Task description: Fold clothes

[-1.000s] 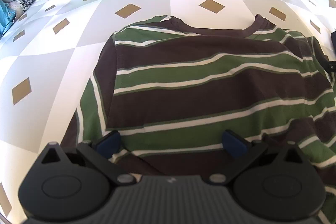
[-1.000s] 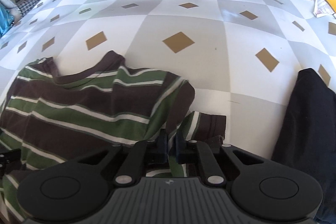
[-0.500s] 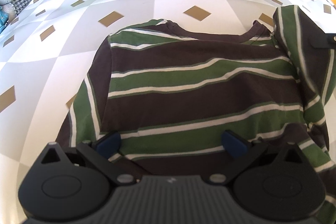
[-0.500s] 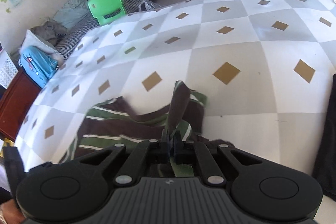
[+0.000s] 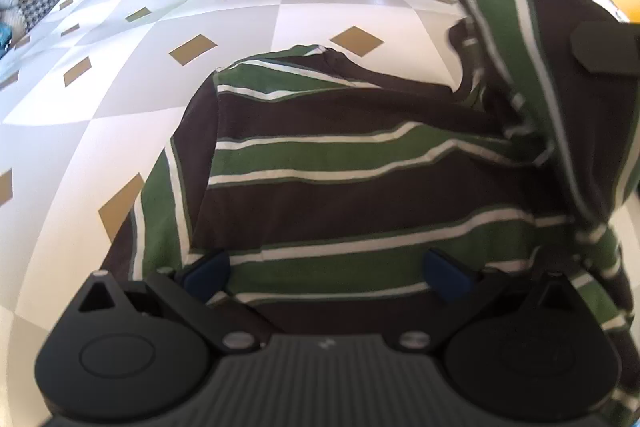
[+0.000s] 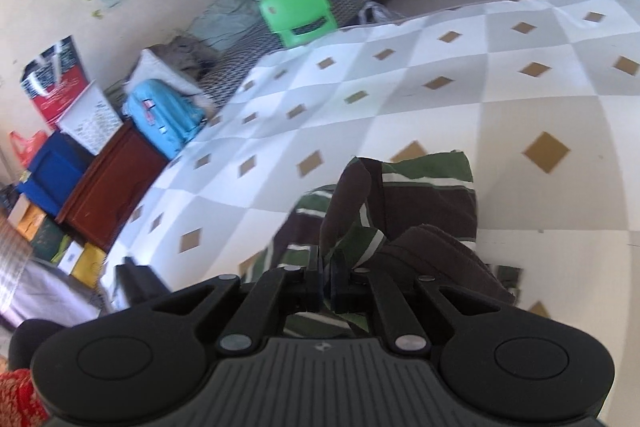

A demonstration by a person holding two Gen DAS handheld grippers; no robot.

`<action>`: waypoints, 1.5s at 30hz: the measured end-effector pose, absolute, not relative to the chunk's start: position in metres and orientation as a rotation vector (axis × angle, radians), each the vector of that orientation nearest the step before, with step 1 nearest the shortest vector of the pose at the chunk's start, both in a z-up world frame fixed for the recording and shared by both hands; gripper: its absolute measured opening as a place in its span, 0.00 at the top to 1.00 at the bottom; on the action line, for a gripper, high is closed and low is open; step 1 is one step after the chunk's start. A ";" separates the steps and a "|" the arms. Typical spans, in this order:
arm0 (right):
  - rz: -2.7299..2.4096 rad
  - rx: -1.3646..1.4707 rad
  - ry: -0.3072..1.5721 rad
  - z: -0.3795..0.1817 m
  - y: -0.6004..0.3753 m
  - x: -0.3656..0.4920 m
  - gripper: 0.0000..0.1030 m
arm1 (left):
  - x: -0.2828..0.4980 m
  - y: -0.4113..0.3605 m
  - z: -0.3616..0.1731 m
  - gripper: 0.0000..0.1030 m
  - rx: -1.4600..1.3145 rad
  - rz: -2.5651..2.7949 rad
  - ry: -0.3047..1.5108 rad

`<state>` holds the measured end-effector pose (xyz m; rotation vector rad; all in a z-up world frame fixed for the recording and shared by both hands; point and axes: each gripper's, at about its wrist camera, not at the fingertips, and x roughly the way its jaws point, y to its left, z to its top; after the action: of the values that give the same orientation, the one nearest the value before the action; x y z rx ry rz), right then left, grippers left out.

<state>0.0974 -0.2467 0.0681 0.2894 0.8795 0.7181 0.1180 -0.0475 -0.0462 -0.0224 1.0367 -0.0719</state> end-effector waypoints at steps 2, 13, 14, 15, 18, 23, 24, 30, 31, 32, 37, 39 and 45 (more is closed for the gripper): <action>0.741 0.284 0.875 0.070 -0.240 0.095 0.95 | 0.112 -0.042 -0.042 0.00 -0.062 -0.077 1.028; 0.855 0.389 0.854 0.081 -0.213 0.097 0.95 | 0.091 -0.023 -0.014 0.00 -0.103 -0.128 0.957; 0.862 0.372 0.856 0.082 -0.207 0.096 0.95 | 0.089 -0.023 -0.014 0.00 -0.101 -0.134 0.955; 0.869 0.355 0.857 0.082 -0.202 0.095 0.95 | 0.088 -0.023 -0.014 0.00 -0.101 -0.139 0.954; 0.824 0.262 0.873 0.077 -0.185 0.094 0.86 | 0.083 -0.023 -0.016 0.00 -0.100 -0.147 0.970; 0.773 0.193 0.897 0.073 -0.183 0.099 0.65 | 0.077 -0.022 -0.018 0.00 -0.094 -0.146 0.989; 0.768 0.199 0.890 0.074 -0.186 0.101 0.63 | 0.077 -0.022 -0.018 0.00 -0.096 -0.146 0.990; 0.610 0.123 0.840 0.076 -0.214 0.112 0.45 | 0.074 -0.022 -0.018 0.00 -0.096 -0.141 1.003; 0.580 0.099 0.845 0.073 -0.218 0.114 0.44 | 0.074 -0.022 -0.019 0.00 -0.092 -0.138 1.007; 0.540 0.089 0.867 0.066 -0.222 0.117 0.44 | 0.075 -0.022 -0.020 0.00 -0.087 -0.133 1.013; 0.390 0.141 1.008 0.028 -0.243 0.131 0.44 | 0.076 -0.022 -0.025 0.00 -0.076 -0.118 1.028; 0.359 0.174 1.040 0.017 -0.251 0.135 0.44 | 0.076 -0.023 -0.026 0.00 -0.070 -0.118 1.031; 0.378 0.222 1.092 0.000 -0.246 0.139 0.44 | 0.075 -0.023 -0.033 0.00 -0.061 -0.119 1.056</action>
<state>0.1385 -0.2464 0.0004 0.2222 1.0915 0.3780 0.0750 -0.0225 -0.0330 -0.0613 1.0556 -0.1187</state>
